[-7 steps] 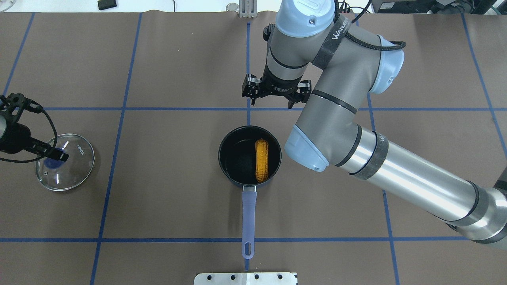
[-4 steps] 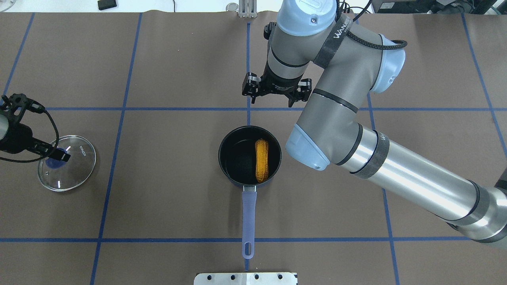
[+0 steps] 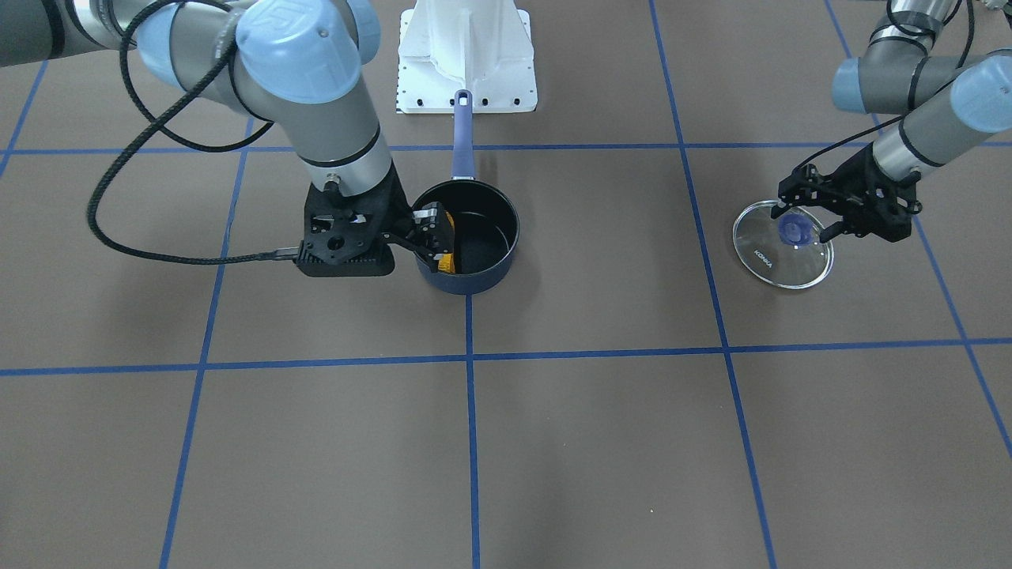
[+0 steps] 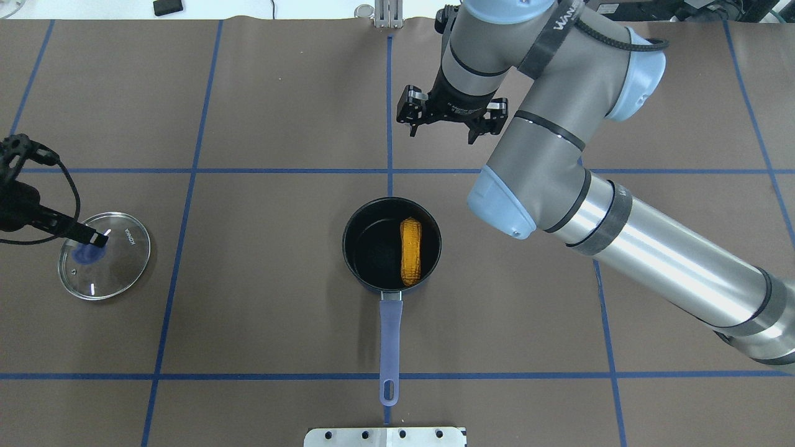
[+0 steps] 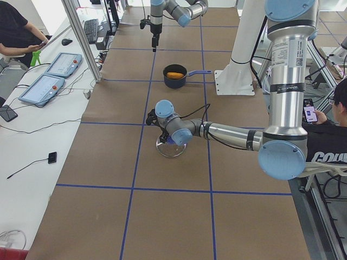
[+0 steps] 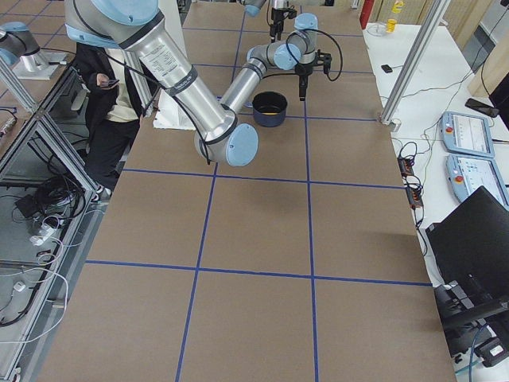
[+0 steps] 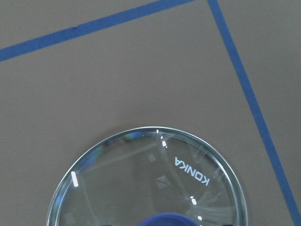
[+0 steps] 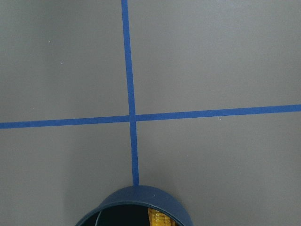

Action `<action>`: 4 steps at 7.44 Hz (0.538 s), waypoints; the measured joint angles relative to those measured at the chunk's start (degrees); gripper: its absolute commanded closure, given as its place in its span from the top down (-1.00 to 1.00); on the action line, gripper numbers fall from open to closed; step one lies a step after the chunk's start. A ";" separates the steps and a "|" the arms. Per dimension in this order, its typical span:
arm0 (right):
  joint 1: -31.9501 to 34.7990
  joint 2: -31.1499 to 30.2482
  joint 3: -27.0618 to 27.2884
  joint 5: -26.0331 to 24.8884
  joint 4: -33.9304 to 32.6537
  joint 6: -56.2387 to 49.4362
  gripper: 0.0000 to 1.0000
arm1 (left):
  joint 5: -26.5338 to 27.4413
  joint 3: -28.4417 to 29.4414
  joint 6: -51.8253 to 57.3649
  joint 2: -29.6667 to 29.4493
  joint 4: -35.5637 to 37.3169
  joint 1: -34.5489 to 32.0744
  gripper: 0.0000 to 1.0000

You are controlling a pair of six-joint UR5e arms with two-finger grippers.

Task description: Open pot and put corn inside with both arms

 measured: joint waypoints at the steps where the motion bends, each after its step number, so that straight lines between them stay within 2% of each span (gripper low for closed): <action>1: 3.19 -2.50 -0.02 1.31 1.23 -3.55 1.00 | -3.39 0.07 2.79 0.01 0.72 -3.89 0.93; 4: 14.85 -14.28 -0.11 9.31 6.03 -19.59 1.00 | -6.21 0.23 16.94 0.08 7.81 -13.05 0.94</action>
